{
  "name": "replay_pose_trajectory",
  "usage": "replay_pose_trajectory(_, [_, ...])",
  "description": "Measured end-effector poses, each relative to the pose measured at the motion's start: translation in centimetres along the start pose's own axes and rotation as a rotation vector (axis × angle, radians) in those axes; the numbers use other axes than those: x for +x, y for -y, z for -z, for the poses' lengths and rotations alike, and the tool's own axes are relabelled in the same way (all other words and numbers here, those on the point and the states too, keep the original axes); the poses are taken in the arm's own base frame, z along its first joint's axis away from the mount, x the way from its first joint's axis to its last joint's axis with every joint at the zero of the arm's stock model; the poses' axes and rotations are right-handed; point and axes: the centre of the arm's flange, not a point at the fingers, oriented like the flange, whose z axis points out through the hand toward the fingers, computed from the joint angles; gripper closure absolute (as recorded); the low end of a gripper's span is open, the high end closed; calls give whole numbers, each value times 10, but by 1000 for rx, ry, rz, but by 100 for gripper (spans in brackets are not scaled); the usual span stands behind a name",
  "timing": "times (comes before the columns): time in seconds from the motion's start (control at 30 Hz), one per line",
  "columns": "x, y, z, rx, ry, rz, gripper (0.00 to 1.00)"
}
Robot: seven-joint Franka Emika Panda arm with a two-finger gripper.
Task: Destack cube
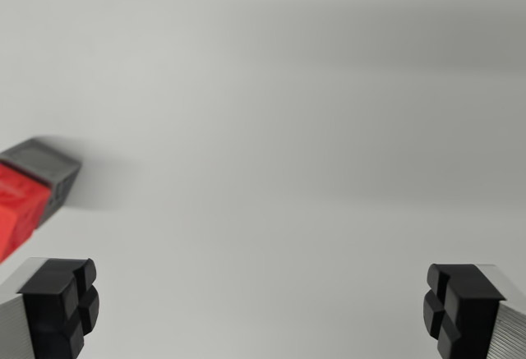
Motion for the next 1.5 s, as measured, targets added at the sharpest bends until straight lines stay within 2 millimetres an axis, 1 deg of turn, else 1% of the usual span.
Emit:
replay_pose_trajectory(0.33, [-8, 4, -6, -1, 1, -19, 0])
replay_pose_trajectory(0.67, [-23, 10, -14, 0, -1, -52, 0])
replay_pose_trajectory(1.13, [-54, 23, -30, 2, -2, -119, 0])
replay_pose_trajectory(1.5, [-84, 35, -47, 4, -3, -189, 0])
